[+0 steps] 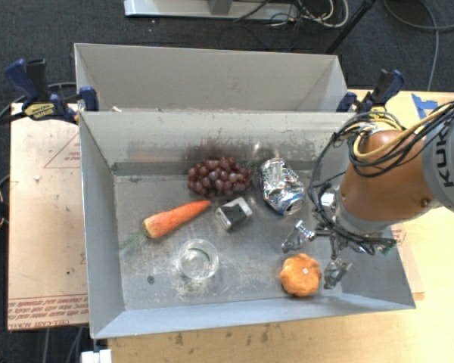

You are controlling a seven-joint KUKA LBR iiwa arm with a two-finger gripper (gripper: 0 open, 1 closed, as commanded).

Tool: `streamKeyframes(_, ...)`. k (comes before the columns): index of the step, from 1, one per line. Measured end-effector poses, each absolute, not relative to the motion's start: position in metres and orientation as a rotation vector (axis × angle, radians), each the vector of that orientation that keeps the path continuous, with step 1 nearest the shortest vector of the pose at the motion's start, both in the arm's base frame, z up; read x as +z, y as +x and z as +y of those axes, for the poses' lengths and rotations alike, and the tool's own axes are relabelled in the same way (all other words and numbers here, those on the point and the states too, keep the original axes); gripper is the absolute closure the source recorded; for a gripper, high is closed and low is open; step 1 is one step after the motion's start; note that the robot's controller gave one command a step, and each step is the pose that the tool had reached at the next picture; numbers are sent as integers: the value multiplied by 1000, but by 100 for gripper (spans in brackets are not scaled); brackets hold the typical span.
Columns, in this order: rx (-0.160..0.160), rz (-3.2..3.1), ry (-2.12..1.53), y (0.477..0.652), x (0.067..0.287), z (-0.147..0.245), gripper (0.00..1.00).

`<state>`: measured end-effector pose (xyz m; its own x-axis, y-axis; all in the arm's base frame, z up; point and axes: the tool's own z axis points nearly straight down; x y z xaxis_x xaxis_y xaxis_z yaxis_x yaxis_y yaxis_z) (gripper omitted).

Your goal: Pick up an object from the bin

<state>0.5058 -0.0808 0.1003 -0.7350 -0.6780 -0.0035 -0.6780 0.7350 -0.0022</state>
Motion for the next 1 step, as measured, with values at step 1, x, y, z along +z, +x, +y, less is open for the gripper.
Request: streamKeyframes(1, -13, 2771, -1466, 507, 78, -75, 100)
